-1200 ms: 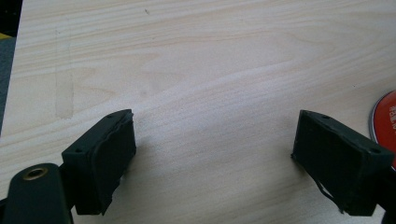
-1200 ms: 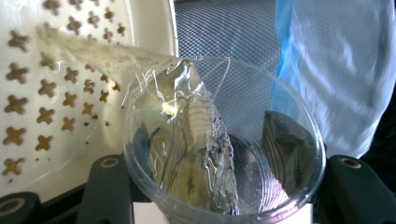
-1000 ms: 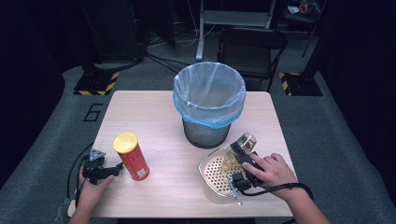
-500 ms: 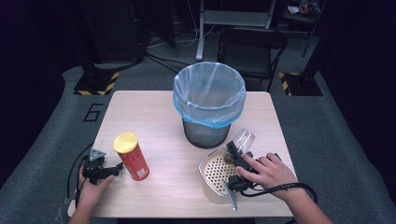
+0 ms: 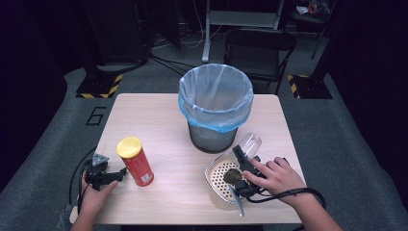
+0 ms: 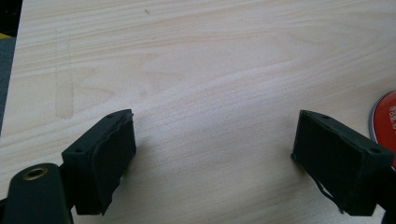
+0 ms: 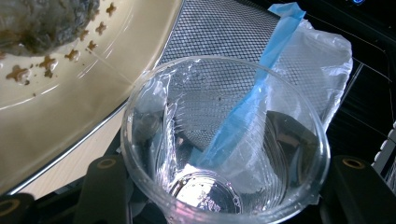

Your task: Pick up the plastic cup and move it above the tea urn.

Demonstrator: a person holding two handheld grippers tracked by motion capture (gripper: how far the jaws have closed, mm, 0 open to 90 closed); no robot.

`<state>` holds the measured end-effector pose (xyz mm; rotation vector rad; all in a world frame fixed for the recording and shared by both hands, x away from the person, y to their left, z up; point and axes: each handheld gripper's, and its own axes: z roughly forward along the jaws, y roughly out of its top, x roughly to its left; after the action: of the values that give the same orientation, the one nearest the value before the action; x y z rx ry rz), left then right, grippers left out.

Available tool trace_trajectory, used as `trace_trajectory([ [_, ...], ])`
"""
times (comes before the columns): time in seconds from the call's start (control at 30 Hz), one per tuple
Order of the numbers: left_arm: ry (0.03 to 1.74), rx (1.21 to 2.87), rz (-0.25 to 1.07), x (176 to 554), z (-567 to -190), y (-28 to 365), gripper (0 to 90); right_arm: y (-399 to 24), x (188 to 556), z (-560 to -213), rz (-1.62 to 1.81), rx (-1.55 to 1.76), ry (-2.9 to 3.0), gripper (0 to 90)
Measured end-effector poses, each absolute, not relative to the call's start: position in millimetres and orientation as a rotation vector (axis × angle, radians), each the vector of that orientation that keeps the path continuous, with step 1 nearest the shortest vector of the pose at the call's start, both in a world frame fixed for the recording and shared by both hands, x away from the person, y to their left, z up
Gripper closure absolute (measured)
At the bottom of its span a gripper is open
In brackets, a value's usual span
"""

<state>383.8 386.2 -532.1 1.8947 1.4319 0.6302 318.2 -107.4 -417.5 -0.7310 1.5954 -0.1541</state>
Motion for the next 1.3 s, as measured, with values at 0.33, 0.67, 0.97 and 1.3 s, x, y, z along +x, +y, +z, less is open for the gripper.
trace_trajectory([
  [0.33, 1.432, 1.895, 0.630, 383.8, -532.1, 386.2, 12.6, -106.0, 316.7, -417.1, -0.138, -0.739, 1.601, 39.6],
  [0.67, 1.432, 1.895, 0.630, 383.8, -532.1, 386.2, 12.6, -104.6, 314.0, -416.8, -0.136, -0.741, 1.604, 39.6],
  [0.97, 1.431, 1.895, 0.630, 383.8, -532.1, 386.2, 12.6, -103.5, 312.5, -414.2, -0.129, -0.742, 1.599, 39.5],
  [1.3, 1.432, 1.894, 0.630, 383.8, -532.1, 386.1, 12.6, -102.9, 311.7, -412.6, -0.118, -0.745, 1.574, 39.4],
])
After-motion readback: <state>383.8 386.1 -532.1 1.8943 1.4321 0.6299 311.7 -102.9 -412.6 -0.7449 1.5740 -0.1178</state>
